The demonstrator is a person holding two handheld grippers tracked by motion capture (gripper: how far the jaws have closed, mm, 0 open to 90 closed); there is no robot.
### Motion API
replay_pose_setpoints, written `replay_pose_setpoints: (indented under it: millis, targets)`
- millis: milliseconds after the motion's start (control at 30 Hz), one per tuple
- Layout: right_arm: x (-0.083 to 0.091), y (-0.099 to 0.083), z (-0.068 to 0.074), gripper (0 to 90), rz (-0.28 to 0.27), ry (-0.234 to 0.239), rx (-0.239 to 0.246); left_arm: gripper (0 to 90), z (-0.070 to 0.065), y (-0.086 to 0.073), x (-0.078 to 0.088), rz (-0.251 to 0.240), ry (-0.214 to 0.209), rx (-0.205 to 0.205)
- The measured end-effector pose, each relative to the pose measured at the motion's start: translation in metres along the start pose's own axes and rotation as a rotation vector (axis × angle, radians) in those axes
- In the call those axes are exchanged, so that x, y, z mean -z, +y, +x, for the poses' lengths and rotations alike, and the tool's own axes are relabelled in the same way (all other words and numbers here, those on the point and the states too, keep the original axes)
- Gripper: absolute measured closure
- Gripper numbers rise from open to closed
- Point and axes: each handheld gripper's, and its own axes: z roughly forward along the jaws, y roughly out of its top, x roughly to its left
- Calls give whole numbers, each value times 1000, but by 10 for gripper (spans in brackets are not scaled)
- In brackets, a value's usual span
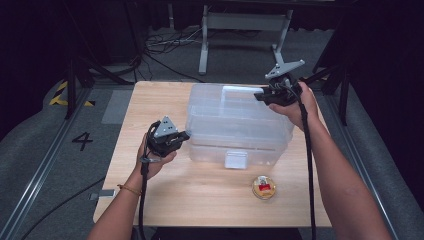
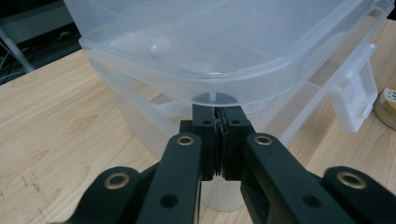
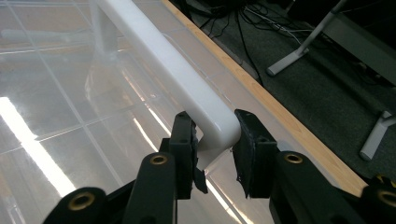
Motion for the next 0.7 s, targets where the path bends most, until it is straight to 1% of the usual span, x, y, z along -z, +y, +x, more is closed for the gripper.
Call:
replay_pose_setpoints:
  millis: [100, 133, 200, 267, 300, 333, 367, 400, 433, 500, 533, 600, 633, 667, 700]
  targets:
    - [6, -2, 3, 628, -20, -21, 20, 895, 0, -2, 0, -5, 0, 3]
    - [10, -4, 3, 598, -27, -29, 17, 896, 1, -3, 0, -2, -1, -2]
    - [19, -10, 2, 550, -36, -33, 11, 896, 0, -4, -1, -2, -6, -2]
    - [27, -17, 3, 516, -37, -44, 27, 896, 1, -5, -1, -2, -5, -2]
    - [34, -22, 4, 499, -50, -56, 35, 897, 0, -4, -1, -2, -5, -5]
    - [42, -29, 3, 479, -69, -66, 32, 897, 0, -4, -1, 0, -1, -8]
    - [42, -29, 3, 479, -69, -66, 32, 898, 0, -4, -1, 0, -1, -8]
    - [48, -34, 1, 457, -83, -73, 23, 898, 0, -4, -1, 1, 1, -9]
    - [57, -42, 0, 437, -99, -94, 14, 897, 0, -4, -1, 2, 3, -12]
    - [69, -54, -2, 410, -115, -114, 7, 897, -1, -3, -1, 4, 5, -20]
    - [73, -59, -4, 404, -128, -120, 3, 897, -1, -3, -1, 5, 6, -21]
    - [83, -75, -7, 378, -150, -138, -17, 897, -1, -3, -1, 7, 13, -26]
    - [88, -84, -10, 363, -165, -143, -35, 897, -1, -2, -1, 10, 18, -30]
    - [91, -92, -11, 357, -167, -148, -47, 897, -2, -2, -1, 11, 20, -29]
    - [93, -98, -12, 356, -172, -155, -49, 897, -2, -2, -1, 12, 19, -32]
